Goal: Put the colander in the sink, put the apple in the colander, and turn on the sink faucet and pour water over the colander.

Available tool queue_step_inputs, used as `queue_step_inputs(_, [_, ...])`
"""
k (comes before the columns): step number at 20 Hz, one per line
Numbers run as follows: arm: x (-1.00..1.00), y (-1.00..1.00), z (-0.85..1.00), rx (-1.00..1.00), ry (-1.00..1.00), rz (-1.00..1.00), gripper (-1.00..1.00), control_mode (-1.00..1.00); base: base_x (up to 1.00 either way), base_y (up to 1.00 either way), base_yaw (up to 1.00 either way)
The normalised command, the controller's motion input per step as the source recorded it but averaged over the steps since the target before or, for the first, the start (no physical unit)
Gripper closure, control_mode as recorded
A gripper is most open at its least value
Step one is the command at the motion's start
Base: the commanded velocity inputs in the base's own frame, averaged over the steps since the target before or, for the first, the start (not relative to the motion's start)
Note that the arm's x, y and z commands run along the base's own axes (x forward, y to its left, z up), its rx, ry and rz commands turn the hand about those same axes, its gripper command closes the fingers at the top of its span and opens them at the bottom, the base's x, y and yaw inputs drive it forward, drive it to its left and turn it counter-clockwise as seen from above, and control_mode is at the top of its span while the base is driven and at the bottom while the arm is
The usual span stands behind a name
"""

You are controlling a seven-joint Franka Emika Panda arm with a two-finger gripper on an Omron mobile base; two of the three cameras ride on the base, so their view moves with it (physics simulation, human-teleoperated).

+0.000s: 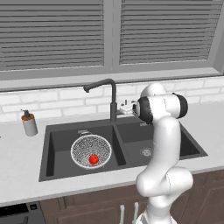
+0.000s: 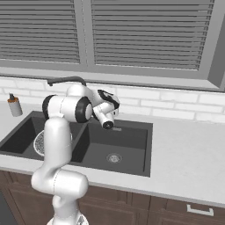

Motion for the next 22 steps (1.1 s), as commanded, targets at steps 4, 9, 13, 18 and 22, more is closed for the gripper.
queue_step_inputs(4, [0.12, 0.16, 0.00, 0.00, 0.00, -0.10, -1.00, -1.00, 0.00, 0.00, 0.00])
queue_step_inputs(9, [0.13, 0.11, 0.01, 0.00, 0.00, -0.06, -1.00, -1.00, 0.00, 0.00, 0.00])
queue_step_inputs(13, [0.05, 0.12, 0.08, 0.03, 0.00, 0.00, -1.00, -1.00, 0.00, 0.00, 0.00])
queue_step_inputs(18, [0.00, 0.13, 0.13, 0.06, 0.00, 0.00, -1.00, -1.00, 0.00, 0.00, 0.00])
queue_step_inputs(22, [0.07, 0.08, 0.20, 0.04, 0.02, 0.00, -1.00, -1.00, 0.00, 0.00, 0.00])
